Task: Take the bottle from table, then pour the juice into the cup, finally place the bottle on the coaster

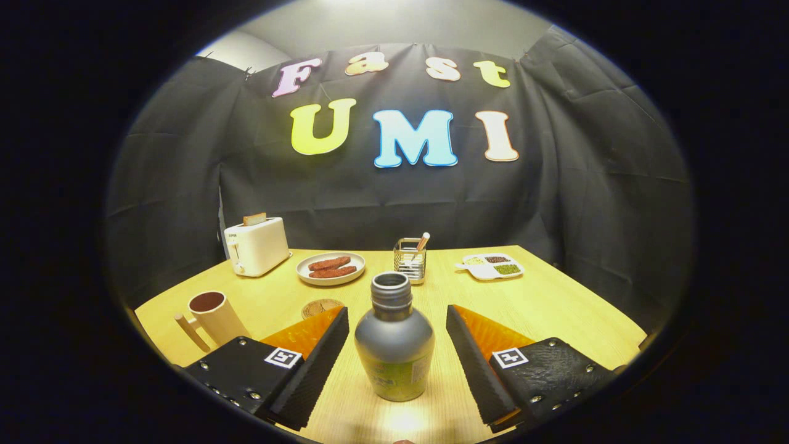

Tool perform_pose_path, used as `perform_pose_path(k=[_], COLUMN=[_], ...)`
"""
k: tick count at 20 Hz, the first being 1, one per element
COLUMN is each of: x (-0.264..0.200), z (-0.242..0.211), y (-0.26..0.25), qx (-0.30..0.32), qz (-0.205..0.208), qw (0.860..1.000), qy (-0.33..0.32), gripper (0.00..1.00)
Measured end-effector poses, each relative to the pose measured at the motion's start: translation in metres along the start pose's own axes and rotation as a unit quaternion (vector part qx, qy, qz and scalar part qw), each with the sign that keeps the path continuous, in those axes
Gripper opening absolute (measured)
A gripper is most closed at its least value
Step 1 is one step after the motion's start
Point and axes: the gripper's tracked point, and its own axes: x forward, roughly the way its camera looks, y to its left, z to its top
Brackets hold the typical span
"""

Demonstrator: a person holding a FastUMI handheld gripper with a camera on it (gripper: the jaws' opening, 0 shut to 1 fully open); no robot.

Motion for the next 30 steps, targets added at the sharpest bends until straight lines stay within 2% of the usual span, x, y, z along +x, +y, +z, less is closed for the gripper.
perform_pose_path(k=[15, 27, 30], x=[0.011, 0.018, 0.021], z=[-0.056, -0.082, -0.083], y=[-0.001, 0.006, 0.007], qx=[-0.009, 0.016, 0.006], qz=[0.015, 0.026, 0.023], qw=[0.998, 0.994, 0.994], qy=[0.067, 0.104, 0.106], gripper=[0.97, 0.97, 0.83])
